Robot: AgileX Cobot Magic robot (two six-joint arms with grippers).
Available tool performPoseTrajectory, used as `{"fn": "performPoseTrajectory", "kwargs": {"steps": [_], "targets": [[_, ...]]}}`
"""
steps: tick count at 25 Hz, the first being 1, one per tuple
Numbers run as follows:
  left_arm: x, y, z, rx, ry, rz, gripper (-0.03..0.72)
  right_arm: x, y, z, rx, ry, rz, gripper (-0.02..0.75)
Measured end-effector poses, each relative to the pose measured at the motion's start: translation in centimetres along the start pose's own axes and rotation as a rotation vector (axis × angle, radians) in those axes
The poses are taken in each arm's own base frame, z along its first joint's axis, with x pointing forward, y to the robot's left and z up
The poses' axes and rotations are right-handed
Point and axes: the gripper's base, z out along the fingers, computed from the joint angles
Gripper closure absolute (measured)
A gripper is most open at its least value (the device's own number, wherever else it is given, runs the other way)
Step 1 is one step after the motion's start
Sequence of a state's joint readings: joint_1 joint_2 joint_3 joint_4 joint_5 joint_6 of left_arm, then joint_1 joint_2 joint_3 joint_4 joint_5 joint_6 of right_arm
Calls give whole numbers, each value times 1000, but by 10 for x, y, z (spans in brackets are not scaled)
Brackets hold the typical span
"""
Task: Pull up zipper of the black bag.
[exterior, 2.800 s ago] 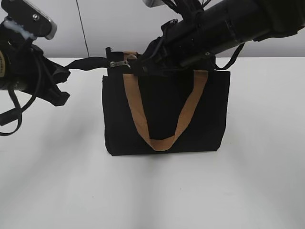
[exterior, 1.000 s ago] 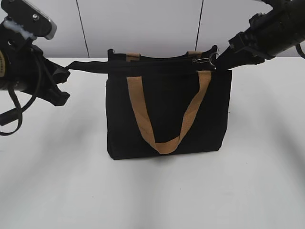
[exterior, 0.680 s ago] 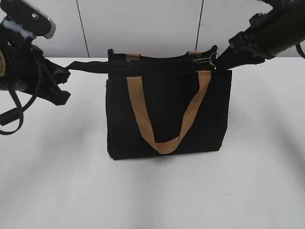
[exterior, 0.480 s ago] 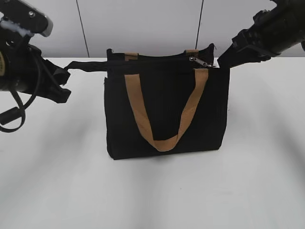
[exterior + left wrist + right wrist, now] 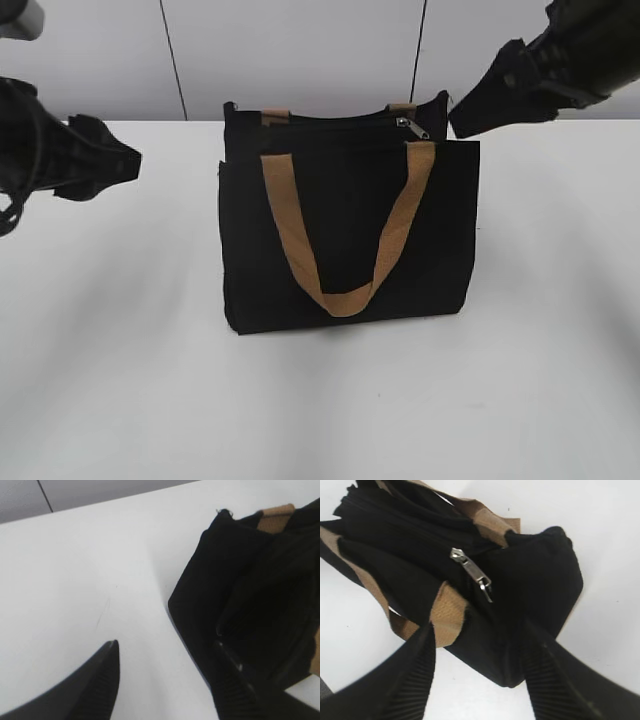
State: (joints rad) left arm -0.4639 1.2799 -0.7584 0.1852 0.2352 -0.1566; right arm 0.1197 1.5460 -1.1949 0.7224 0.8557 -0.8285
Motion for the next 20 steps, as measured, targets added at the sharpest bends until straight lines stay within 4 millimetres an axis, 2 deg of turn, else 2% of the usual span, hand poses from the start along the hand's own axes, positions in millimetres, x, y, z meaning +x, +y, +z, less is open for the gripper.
{"fn": "performPoseTrajectory", "kwargs": {"steps": [7,15,20], "targets": [[7,3,-40,-14,91,-65,249,28,29,-11,21,68,-29,305],[14,5,-91,-22,103,-96,249,59,59,-59,90,-18,-9,305],[21,6,-117,-22,91,-110,249,89,76,-90,179,-62,-18,304]]}}
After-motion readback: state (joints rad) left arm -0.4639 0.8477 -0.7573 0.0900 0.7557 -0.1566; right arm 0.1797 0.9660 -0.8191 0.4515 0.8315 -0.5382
